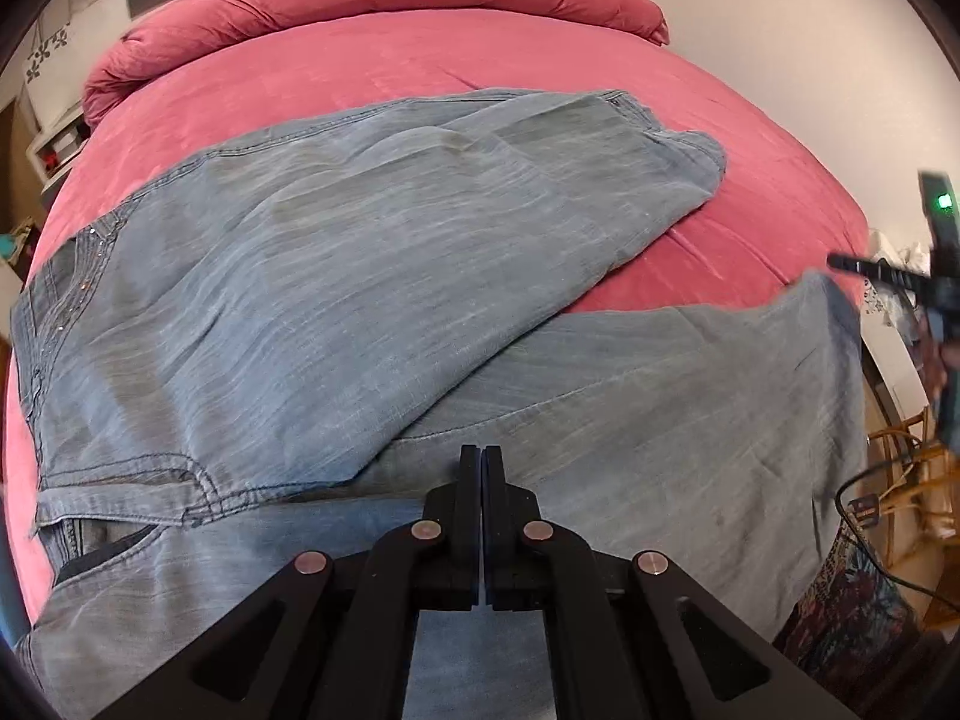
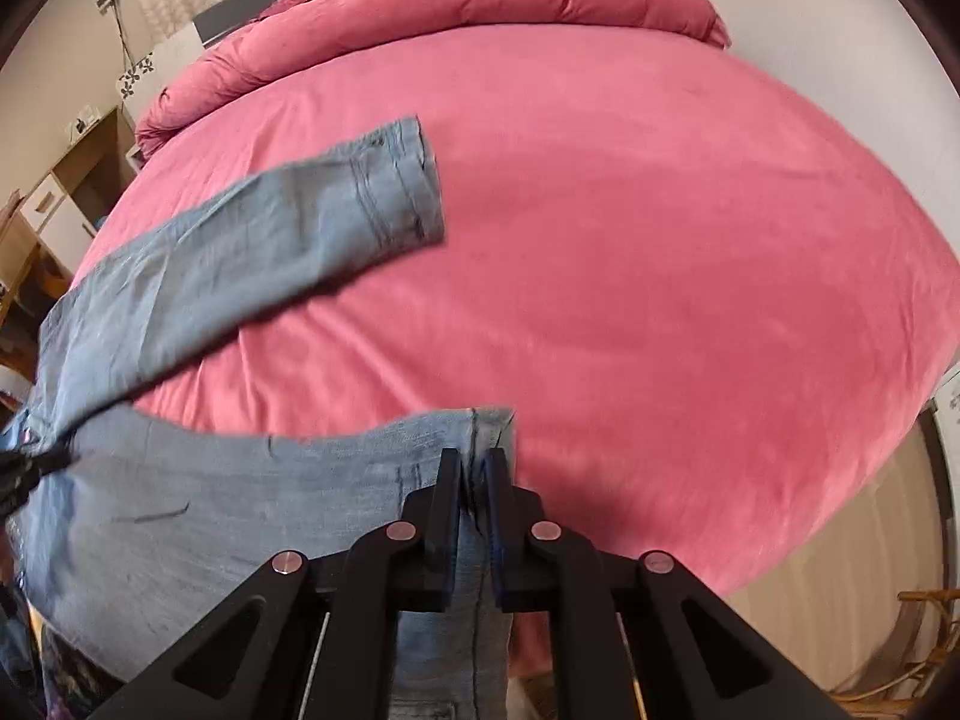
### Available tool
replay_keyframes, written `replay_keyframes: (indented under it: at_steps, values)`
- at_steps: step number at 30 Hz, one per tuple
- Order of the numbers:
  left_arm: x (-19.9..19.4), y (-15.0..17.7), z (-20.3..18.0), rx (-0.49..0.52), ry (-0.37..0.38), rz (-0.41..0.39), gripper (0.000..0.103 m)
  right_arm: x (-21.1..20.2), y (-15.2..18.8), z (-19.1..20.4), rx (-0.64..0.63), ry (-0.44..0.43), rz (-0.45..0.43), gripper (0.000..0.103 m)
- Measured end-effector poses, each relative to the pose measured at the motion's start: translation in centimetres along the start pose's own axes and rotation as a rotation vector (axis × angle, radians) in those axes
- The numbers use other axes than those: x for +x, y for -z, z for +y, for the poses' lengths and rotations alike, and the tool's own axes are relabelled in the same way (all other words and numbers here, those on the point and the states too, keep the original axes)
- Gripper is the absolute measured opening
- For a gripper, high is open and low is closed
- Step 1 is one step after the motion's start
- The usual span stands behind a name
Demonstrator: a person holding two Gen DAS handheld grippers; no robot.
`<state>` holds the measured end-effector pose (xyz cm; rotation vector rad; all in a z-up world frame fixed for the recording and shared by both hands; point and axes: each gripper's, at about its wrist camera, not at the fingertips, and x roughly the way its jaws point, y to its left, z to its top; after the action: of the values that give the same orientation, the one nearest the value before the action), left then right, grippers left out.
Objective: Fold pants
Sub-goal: 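Grasp the jeans leg with the left gripper while the right gripper grasps the hem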
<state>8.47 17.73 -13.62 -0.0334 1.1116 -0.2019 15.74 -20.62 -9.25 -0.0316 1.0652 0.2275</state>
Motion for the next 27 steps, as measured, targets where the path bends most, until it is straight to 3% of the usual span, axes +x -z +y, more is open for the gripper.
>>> replay_keyframes:
  at_steps: [1,5,9,10,11,12,17,19,20,22,27]
  values:
    - [0.4,-0.2,0.1,0.000,-0.017,0.010,0.000,-0.1,-0.8,0.0,0.005,0.028,-0.019,0.000]
    - [3.4,-1.7,1.6,-0.036,-0.125,0.052,0.000,1.5,-3.5,-1.0,0.045,0.112,-0.008,0.000]
    - [4.7,-3.1,1.7,-0.036,-0.179,0.037,0.001,2.6,-4.3,-2.9,0.138,0.009,0.042,0.004]
    - [5.1,-3.3,1.5,-0.022,-0.196,0.038,0.001,2.2,-3.7,-3.5,0.149,-0.053,0.052,0.013]
    - [5.3,-3.4,1.4,-0.018,-0.200,0.036,0.001,1.8,-2.8,-3.8,0.150,-0.092,0.054,0.028]
    - [5.3,-3.5,1.4,-0.017,-0.200,0.035,0.001,1.6,-2.0,-4.0,0.145,-0.108,0.072,0.033]
    - [3.2,-3.1,1.6,-0.036,-0.153,0.020,0.006,0.6,5.3,-5.5,0.207,-0.235,0.210,0.041]
    - [1.5,-2.4,1.8,-0.048,-0.113,-0.003,0.021,0.2,8.4,-5.7,0.243,-0.268,0.267,0.044]
    - [0.5,-2.1,1.9,-0.055,-0.097,-0.020,0.024,0.0,10.0,-5.8,0.256,-0.274,0.288,0.047]
    - [-1.5,-0.9,2.3,-0.077,-0.088,-0.038,0.025,0.1,12.7,-5.9,0.317,-0.316,0.317,0.054]
    - [-7.0,3.5,5.3,-0.187,-0.113,-0.098,0.031,2.9,16.5,-5.1,0.506,-0.437,0.371,0.054]
